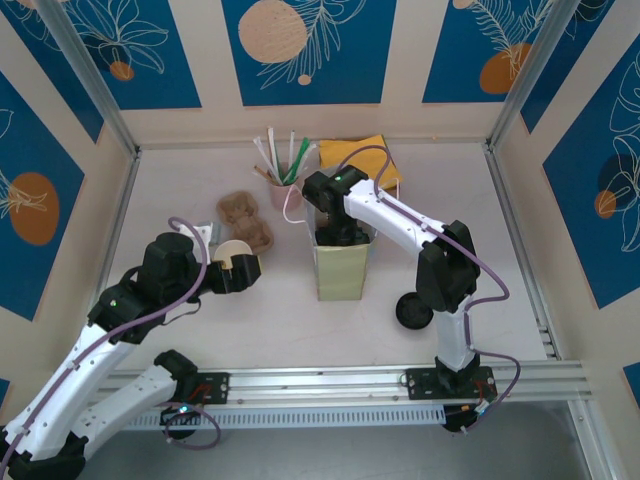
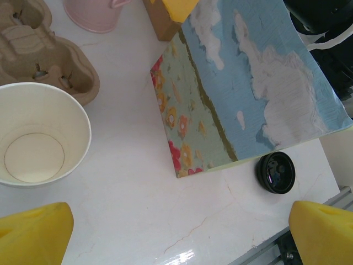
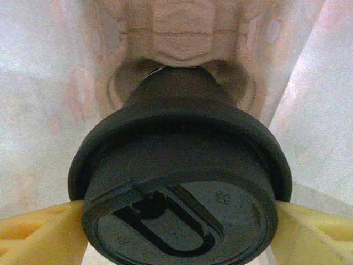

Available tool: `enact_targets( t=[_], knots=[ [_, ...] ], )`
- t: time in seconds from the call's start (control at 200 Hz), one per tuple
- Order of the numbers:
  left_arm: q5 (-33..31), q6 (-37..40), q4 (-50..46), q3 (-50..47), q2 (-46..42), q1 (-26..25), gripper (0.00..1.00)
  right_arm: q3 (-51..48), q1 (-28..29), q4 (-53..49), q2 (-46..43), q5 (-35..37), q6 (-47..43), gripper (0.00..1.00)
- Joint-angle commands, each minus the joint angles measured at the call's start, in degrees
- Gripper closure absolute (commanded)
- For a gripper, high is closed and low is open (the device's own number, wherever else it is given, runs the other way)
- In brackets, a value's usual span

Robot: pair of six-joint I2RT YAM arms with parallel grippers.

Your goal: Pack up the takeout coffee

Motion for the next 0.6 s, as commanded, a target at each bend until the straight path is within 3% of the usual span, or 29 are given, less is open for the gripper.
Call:
enact_targets(
  t=[0.0,0.595],
  knots=[
    [0.48,-0.34,1.5,-0.46,-0.28,-0.54,0.0,1.57,0.54,-1.09,1.49,0.22,0.42,0.17],
    [0.57,-0.44,1.59,-0.69,-0.28,-0.53,0.0,2.63,1.15,-2.25,1.03,0.9,1.12,0.12]
  ],
)
